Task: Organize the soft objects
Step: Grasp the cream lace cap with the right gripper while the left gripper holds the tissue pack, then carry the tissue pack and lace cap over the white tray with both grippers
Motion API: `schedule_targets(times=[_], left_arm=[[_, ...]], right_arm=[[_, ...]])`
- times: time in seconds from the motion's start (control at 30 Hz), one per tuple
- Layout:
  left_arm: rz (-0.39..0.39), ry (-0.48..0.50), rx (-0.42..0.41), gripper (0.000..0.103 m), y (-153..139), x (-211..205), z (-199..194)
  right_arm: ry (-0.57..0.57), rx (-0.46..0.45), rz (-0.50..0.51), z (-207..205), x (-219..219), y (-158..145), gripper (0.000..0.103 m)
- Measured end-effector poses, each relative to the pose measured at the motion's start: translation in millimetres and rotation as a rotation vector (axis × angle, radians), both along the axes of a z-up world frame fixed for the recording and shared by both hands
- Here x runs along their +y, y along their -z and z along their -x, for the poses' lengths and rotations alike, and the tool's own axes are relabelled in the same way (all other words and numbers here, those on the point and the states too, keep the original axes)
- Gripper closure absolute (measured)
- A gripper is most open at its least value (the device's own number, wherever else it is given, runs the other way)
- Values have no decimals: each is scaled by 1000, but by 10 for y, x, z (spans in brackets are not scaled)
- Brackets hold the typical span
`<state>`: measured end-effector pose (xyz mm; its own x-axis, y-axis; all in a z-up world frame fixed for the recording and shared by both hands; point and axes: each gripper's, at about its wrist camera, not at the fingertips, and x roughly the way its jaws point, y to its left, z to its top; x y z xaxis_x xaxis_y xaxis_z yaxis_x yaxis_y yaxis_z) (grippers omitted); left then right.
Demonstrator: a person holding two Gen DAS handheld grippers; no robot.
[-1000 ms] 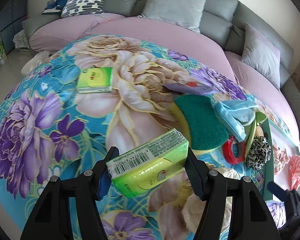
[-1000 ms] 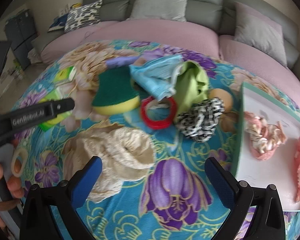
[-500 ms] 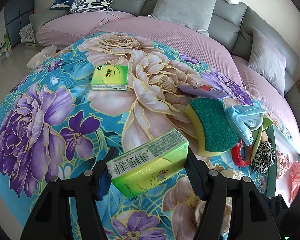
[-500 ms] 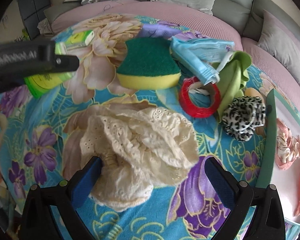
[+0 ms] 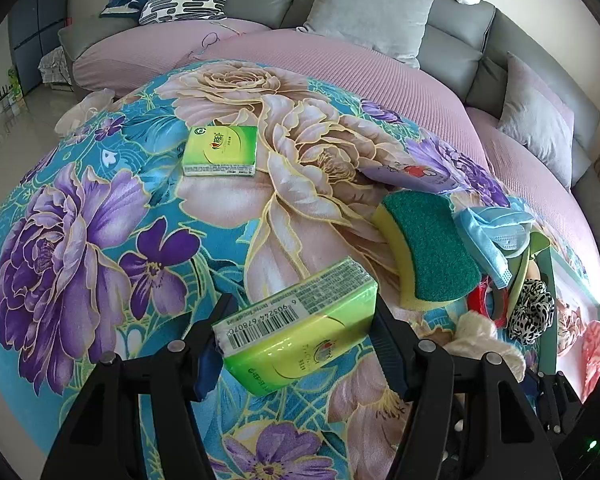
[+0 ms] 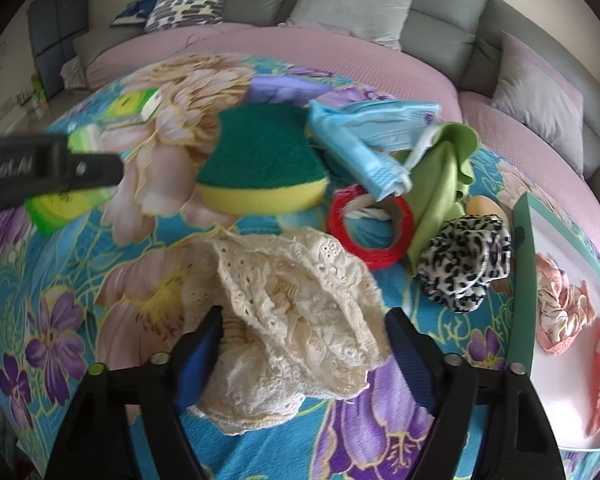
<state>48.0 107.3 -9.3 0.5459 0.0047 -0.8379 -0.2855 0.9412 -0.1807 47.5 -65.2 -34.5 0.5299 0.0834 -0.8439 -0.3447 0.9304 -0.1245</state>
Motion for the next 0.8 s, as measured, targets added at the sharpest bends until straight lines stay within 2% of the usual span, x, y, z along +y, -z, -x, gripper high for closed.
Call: schedule_targets(times=[0.03, 0.13, 0.23, 0.43, 0.8], left_arm=[[0, 2, 1, 36, 3, -5, -2], [-2, 7, 3, 36, 8, -19, -10], [-3, 10, 5, 36, 13, -30, -13], [-9, 16, -3, 36, -23, -48, -11], [-38, 41, -63, 36, -244, -160, 41]], right_arm=[[7, -8, -5, -5, -21, -17, 39], [30, -29, -27, -29, -80, -68, 52], [50, -45, -58, -70, -150, -118, 58], [58, -70, -110, -33, -242, -232, 64], [86, -149, -193, 44, -441, -543, 65]])
